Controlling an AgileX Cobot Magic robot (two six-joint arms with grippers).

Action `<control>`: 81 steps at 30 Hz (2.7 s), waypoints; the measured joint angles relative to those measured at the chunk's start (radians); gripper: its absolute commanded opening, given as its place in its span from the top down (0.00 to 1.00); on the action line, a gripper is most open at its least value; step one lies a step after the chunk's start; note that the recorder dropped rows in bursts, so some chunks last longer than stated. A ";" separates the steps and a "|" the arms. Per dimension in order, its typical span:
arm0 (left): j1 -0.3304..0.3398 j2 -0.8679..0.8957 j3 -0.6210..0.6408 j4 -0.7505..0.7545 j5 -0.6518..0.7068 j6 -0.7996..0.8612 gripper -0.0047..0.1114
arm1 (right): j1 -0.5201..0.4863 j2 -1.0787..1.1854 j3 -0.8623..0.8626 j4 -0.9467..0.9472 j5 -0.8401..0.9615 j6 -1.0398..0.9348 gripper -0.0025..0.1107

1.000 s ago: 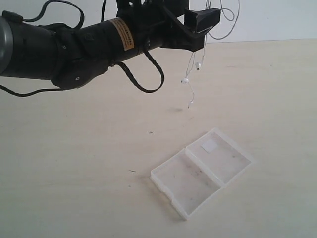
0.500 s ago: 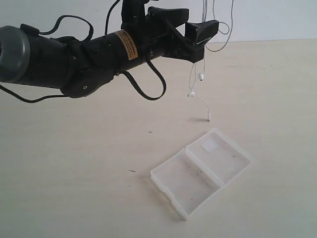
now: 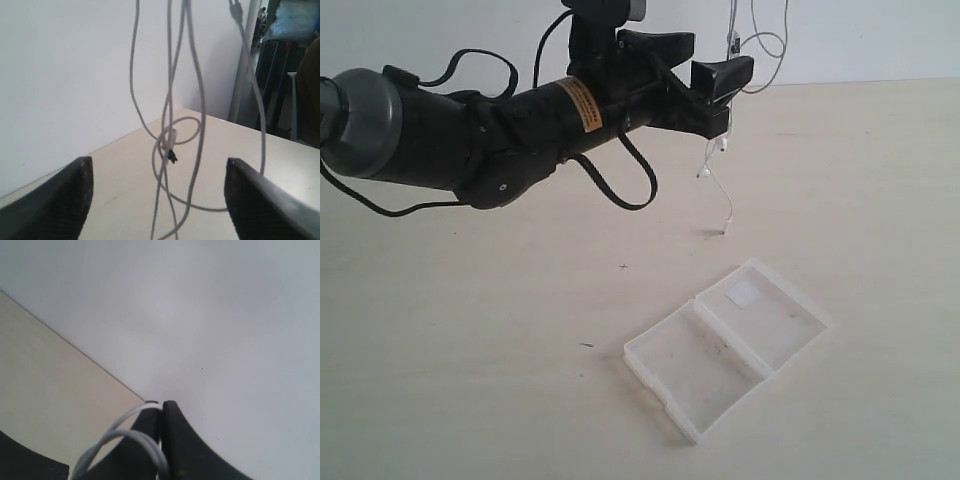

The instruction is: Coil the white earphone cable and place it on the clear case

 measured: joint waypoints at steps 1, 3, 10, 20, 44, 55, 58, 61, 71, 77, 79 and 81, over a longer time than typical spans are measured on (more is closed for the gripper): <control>0.000 0.002 -0.004 0.000 0.000 0.000 0.35 | 0.000 0.000 0.000 0.000 0.005 0.000 0.98; 0.000 0.007 -0.018 0.000 -0.002 0.000 0.36 | 0.000 0.000 0.000 0.000 0.015 0.000 0.98; 0.000 0.031 -0.061 0.000 -0.002 0.000 0.37 | 0.000 0.000 0.000 0.000 0.022 0.000 0.98; 0.000 0.051 -0.062 0.000 -0.002 0.000 0.86 | 0.000 0.000 -0.001 -0.027 0.023 0.004 0.98; 0.008 0.004 -0.066 0.000 0.000 0.009 0.96 | 0.000 0.000 -0.002 -0.353 0.031 0.324 0.57; 0.044 -0.059 -0.066 0.000 0.091 0.054 0.96 | 0.000 -0.011 -0.002 -0.666 0.052 0.602 0.57; 0.054 -0.074 -0.066 0.000 0.105 0.074 0.96 | 0.000 -0.022 -0.002 -0.778 0.095 0.679 0.57; 0.067 -0.089 -0.066 0.000 0.112 0.080 0.96 | 0.000 -0.025 -0.002 -0.915 0.163 0.762 0.52; 0.076 -0.139 -0.072 0.000 0.137 0.087 0.96 | 0.000 -0.025 -0.002 -1.054 0.329 0.816 0.36; 0.076 -0.139 -0.089 0.000 0.216 0.106 0.96 | 0.000 -0.025 -0.002 -1.008 0.406 0.761 0.34; 0.076 -0.139 -0.093 0.000 0.220 0.108 0.96 | 0.000 -0.025 -0.002 -0.991 0.413 0.739 0.30; 0.076 -0.139 -0.094 0.000 0.222 0.108 0.96 | 0.000 -0.025 -0.002 -0.978 0.413 0.729 0.26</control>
